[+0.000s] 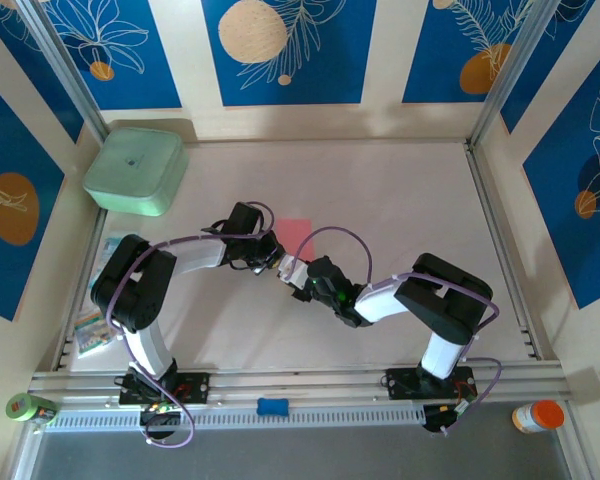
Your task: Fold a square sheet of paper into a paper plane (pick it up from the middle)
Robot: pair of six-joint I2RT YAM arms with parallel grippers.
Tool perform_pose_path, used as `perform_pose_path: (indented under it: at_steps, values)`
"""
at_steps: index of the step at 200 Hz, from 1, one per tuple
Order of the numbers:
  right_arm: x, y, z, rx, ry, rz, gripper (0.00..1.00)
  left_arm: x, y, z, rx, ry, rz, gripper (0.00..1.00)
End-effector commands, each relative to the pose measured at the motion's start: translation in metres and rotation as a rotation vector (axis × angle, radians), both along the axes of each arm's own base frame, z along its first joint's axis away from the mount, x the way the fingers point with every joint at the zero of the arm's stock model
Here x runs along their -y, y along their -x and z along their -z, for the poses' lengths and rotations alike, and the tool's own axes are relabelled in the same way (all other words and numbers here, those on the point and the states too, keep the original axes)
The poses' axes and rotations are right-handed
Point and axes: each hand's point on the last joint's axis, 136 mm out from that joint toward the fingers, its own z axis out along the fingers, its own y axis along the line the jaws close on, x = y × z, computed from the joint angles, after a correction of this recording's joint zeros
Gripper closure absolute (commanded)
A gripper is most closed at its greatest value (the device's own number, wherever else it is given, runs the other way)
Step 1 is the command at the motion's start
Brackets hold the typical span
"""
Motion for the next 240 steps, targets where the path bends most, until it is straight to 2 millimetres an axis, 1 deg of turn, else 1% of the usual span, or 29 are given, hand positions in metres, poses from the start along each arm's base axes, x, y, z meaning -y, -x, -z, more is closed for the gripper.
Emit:
perform_pose_path:
  at_steps: [1, 19, 31, 40, 64, 82, 99, 112, 128, 158, 167, 191, 208, 240]
  values:
    - [-0.009, 0.003, -0.023, 0.040, -0.057, -0.021, 0.78, -0.007, 0.003, 0.000, -0.016, -0.016, -0.021, 0.95]
    - [-0.010, 0.008, -0.020, 0.019, -0.059, -0.037, 0.84, -0.008, 0.004, 0.001, -0.018, -0.020, -0.022, 0.94]
    - [-0.010, 0.011, -0.018, -0.001, -0.060, -0.047, 0.89, -0.011, 0.003, -0.001, -0.013, -0.029, -0.027, 0.90]
    - [-0.009, 0.013, -0.016, -0.018, -0.062, -0.050, 0.92, -0.017, 0.002, -0.002, -0.007, -0.044, -0.033, 0.85]
    - [-0.005, 0.021, -0.011, -0.086, -0.078, -0.062, 0.98, -0.040, -0.003, -0.008, 0.022, -0.098, -0.061, 0.74]
    - [-0.003, 0.027, -0.008, -0.145, -0.091, -0.068, 1.00, -0.049, -0.009, -0.016, 0.056, -0.105, -0.065, 0.71]
    - [-0.001, 0.034, -0.006, -0.210, -0.108, -0.080, 1.00, -0.045, -0.015, -0.023, 0.095, -0.085, -0.046, 0.69]
    - [-0.001, 0.040, -0.007, -0.266, -0.127, -0.096, 1.00, -0.034, -0.019, -0.029, 0.124, -0.035, -0.016, 0.68]
    - [-0.002, 0.050, -0.006, -0.336, -0.148, -0.126, 1.00, -0.021, -0.023, -0.030, 0.136, 0.012, 0.016, 0.68]
    - [0.000, 0.060, -0.006, -0.426, -0.177, -0.144, 1.00, -0.006, -0.026, -0.019, 0.118, 0.010, 0.064, 0.70]
    - [0.001, 0.060, -0.006, -0.444, -0.187, -0.141, 1.00, -0.005, -0.025, -0.012, 0.101, -0.008, 0.078, 0.71]
    - [0.004, 0.055, -0.004, -0.480, -0.205, -0.106, 1.00, -0.005, -0.022, 0.006, 0.049, -0.093, 0.121, 0.75]
    - [0.006, 0.051, -0.005, -0.502, -0.220, -0.080, 1.00, -0.007, -0.020, 0.018, 0.021, -0.141, 0.142, 0.79]
    - [0.011, 0.040, -0.002, -0.533, -0.229, -0.009, 1.00, -0.010, -0.015, 0.032, -0.016, -0.194, 0.171, 0.84]
